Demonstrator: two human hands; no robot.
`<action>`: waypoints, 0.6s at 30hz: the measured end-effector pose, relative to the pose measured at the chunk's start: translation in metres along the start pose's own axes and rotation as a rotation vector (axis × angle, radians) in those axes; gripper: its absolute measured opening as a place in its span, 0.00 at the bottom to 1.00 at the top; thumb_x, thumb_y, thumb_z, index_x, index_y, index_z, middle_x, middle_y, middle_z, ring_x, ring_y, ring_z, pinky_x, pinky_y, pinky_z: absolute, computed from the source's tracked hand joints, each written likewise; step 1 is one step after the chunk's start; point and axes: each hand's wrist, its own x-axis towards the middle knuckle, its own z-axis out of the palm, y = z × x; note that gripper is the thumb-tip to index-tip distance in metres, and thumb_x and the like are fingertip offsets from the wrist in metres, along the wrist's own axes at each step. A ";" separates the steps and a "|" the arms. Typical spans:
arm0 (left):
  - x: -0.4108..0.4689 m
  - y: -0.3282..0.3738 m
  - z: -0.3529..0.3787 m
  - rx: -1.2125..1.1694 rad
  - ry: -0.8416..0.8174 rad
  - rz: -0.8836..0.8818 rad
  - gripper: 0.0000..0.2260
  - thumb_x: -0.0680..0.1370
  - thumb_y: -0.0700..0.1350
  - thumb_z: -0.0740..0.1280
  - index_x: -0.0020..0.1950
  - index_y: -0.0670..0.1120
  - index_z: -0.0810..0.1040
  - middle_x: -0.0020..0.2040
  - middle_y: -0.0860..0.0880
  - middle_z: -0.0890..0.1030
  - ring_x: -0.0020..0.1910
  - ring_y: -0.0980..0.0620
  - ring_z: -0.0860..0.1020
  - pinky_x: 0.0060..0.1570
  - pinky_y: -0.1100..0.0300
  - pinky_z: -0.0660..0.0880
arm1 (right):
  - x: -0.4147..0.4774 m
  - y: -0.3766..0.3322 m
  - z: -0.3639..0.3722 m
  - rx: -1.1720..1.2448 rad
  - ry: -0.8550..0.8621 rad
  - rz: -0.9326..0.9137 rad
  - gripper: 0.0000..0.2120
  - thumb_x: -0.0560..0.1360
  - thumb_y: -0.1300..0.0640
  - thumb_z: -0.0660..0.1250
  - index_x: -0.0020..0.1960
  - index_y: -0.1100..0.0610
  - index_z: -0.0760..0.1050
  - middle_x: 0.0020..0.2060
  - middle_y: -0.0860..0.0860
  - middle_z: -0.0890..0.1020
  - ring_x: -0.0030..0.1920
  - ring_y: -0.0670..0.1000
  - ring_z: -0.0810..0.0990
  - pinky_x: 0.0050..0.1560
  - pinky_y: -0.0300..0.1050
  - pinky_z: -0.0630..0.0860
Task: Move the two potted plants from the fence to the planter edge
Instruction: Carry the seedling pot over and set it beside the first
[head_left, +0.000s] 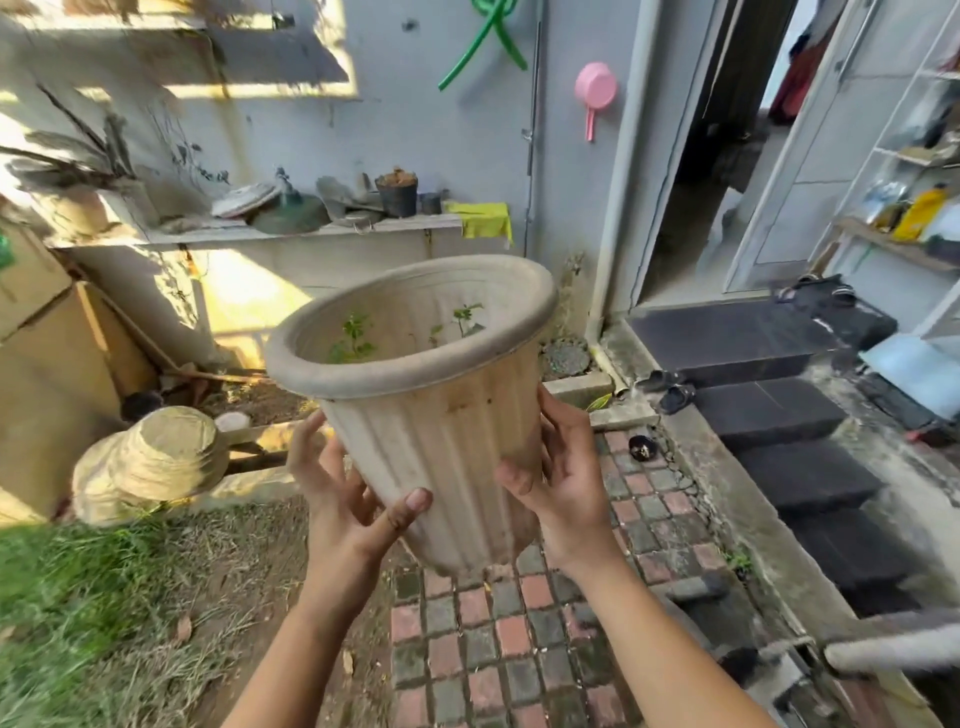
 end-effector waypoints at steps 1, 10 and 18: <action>0.017 -0.014 -0.002 -0.006 0.003 -0.012 0.44 0.67 0.45 0.80 0.73 0.68 0.59 0.77 0.44 0.71 0.72 0.44 0.79 0.67 0.39 0.81 | 0.018 0.010 -0.001 0.007 0.002 0.008 0.40 0.62 0.37 0.83 0.69 0.42 0.72 0.71 0.52 0.77 0.71 0.53 0.77 0.67 0.48 0.79; 0.159 -0.128 0.013 0.002 0.004 -0.109 0.41 0.67 0.47 0.80 0.70 0.73 0.61 0.76 0.41 0.72 0.72 0.42 0.78 0.69 0.36 0.78 | 0.163 0.103 -0.014 0.020 0.085 0.102 0.32 0.64 0.36 0.81 0.64 0.34 0.73 0.65 0.38 0.81 0.68 0.44 0.80 0.64 0.37 0.77; 0.259 -0.244 0.037 0.038 0.053 -0.205 0.42 0.65 0.54 0.83 0.72 0.69 0.63 0.75 0.38 0.74 0.73 0.38 0.77 0.72 0.39 0.76 | 0.282 0.214 -0.057 0.071 0.105 0.197 0.40 0.62 0.41 0.84 0.67 0.51 0.71 0.63 0.43 0.84 0.66 0.46 0.81 0.69 0.46 0.77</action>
